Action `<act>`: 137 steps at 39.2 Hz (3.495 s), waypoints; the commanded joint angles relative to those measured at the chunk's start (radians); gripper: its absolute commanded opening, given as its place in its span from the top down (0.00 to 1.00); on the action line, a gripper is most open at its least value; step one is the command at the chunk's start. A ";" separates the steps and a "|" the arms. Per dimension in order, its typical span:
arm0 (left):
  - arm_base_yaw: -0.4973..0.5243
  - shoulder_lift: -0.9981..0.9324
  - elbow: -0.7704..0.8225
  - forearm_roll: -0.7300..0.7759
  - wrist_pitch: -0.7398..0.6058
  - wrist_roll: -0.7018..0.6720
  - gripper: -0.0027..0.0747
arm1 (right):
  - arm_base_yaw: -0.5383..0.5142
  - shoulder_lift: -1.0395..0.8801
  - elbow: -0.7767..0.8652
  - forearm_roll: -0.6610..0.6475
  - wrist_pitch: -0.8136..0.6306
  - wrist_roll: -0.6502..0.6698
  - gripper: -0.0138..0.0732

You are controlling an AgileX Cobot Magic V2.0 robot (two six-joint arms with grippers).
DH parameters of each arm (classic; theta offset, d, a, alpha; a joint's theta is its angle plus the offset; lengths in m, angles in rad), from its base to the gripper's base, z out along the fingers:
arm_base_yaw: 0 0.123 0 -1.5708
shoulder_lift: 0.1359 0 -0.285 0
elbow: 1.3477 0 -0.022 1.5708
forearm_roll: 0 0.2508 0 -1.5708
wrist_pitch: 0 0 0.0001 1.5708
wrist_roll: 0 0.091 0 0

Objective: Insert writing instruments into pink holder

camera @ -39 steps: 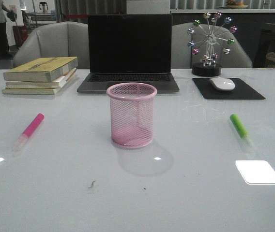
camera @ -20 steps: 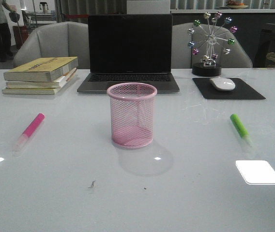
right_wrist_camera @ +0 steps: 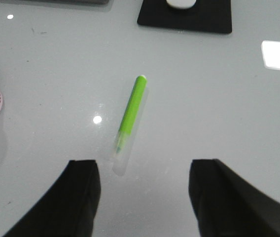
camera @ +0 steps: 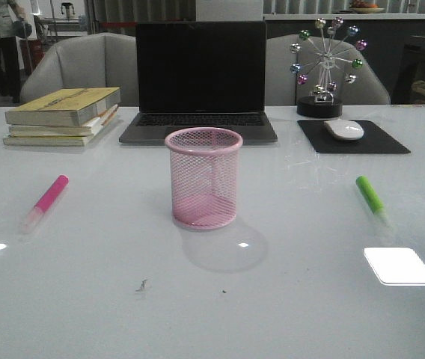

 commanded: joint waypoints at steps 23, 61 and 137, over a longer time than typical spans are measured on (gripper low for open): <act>-0.006 0.251 -0.418 -0.007 0.312 -0.012 0.46 | -0.001 0.462 -0.504 0.043 0.327 0.001 0.26; -0.006 0.251 -0.418 -0.013 0.346 -0.012 0.46 | -0.032 0.901 -0.786 0.044 0.462 0.020 0.26; -0.006 0.251 -0.418 -0.013 0.352 -0.012 0.46 | 0.451 0.652 -0.524 0.023 -0.603 0.020 0.78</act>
